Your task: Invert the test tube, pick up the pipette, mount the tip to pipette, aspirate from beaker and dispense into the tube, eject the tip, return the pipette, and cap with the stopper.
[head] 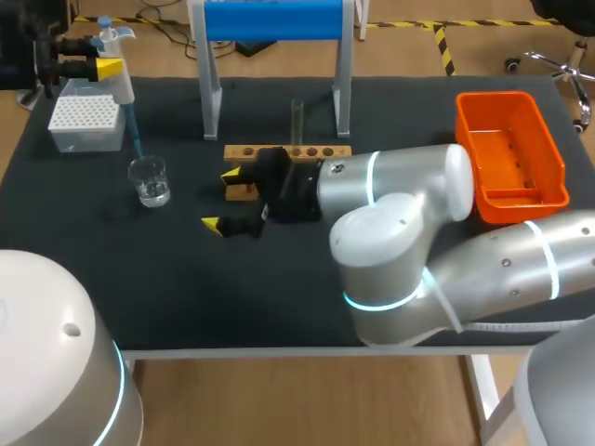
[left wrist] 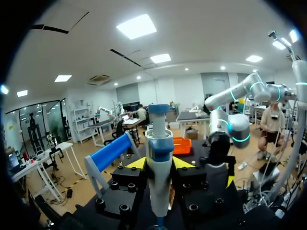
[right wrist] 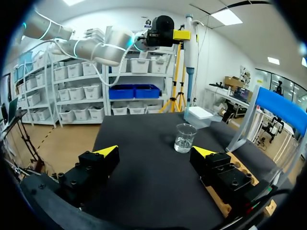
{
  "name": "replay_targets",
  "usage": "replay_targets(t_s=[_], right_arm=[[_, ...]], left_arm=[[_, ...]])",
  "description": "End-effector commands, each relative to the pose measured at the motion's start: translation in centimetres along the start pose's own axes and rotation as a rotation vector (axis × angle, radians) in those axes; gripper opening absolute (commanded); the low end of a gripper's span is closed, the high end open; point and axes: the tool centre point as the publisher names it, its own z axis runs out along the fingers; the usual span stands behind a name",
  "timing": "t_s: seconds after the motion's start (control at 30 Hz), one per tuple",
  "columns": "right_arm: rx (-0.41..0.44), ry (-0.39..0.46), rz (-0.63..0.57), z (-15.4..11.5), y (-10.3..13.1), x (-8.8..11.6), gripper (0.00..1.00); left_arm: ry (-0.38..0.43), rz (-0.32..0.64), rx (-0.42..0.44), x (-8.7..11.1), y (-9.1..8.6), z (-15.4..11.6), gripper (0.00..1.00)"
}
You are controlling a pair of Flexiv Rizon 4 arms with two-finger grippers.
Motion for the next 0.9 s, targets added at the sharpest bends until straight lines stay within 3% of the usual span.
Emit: replay_targets(t_s=[0.03, 0.8, 0.9], right_arm=[[0.002, -0.118, -0.001, 2.23, -0.39, -0.03, 1.00], [-0.010, -0.135, 0.020, 2.36, -0.65, -0.48, 1.00], [-0.010, -0.135, 0.020, 2.36, -0.65, -0.48, 1.00]], left_arm=[[0.004, 0.001, 0.000, -0.09, 0.03, -0.05, 0.00], [0.004, 0.001, 0.000, -0.09, 0.03, -0.05, 0.00], [0.009, -0.002, -0.001, -0.11, 0.66, 0.20, 0.00]])
